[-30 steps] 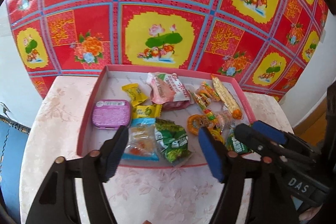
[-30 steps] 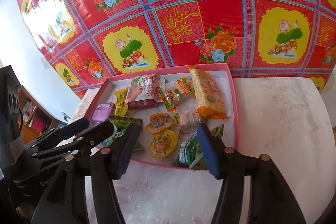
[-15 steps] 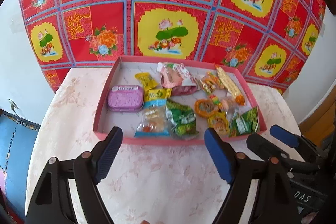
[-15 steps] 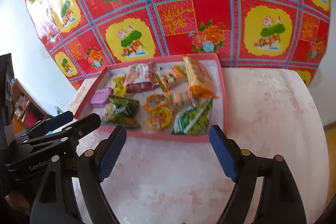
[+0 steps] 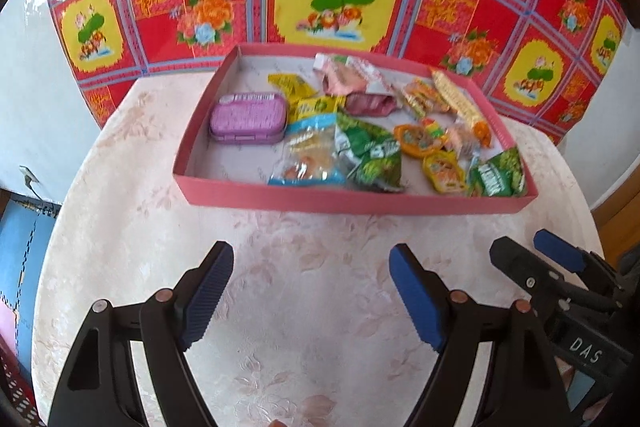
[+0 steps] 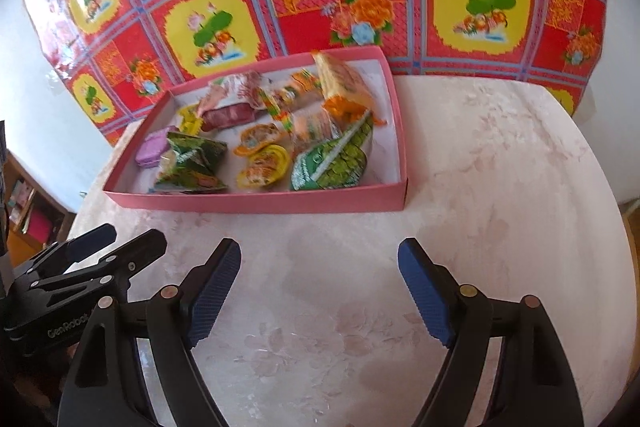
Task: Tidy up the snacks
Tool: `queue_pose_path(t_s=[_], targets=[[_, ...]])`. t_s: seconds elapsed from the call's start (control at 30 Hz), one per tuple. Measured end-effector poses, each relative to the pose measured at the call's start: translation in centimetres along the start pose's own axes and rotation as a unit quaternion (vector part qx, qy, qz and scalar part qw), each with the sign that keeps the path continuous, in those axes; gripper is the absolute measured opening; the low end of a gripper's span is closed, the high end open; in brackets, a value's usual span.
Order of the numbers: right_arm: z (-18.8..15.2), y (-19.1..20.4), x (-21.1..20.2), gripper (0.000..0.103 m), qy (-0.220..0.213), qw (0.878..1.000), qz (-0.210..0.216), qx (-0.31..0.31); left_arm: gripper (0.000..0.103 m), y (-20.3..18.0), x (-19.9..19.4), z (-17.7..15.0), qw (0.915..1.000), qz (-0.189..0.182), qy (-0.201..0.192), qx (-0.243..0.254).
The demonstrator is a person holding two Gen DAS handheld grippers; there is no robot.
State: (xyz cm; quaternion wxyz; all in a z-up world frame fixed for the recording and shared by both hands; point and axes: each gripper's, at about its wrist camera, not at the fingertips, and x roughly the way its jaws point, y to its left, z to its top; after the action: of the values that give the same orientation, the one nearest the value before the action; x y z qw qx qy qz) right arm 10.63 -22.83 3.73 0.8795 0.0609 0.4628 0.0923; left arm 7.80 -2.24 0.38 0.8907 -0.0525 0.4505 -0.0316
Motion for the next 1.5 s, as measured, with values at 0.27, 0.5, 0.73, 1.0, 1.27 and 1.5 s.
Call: queue_pose_path(t_s=[0.27,0.5,0.73,1.0,1.27,1.5], targets=[[-0.3,0.2,0.9,0.083,0.007,1.0,-0.028,-0.01,0.084,-0.1,0.9,-0.3,0.9999,0.006,0.012,0.0],[-0.8,1.2,1.2,0.083,-0.013,0.997,-0.073,-0.034,0.084,-0.3,1.0,-0.3,0.9998,0.018,0.007,0.006],[-0.8,1.3,1.5,0.083,-0.01,0.995,-0.089,-0.036,0.084,-0.5,0.8,0.1,0.9994,0.034,-0.001,0.012],[-0.8,1.3,1.5,0.083,-0.01,0.995,-0.089,-0.037,0.083,-0.6,0.7,-0.1,0.9989,0.041,-0.017,0.016],[-0.8,1.2,1.5,0.083,-0.01,0.995,-0.089,-0.037,0.083,-0.5,0.6,-0.1,0.9986,0.042,-0.028,0.017],[-0.8,1.3,1.5,0.083,-0.01,0.995,-0.089,-0.037,0.083,-0.5,0.7,-0.1,0.9986,0.042,-0.028,0.017]])
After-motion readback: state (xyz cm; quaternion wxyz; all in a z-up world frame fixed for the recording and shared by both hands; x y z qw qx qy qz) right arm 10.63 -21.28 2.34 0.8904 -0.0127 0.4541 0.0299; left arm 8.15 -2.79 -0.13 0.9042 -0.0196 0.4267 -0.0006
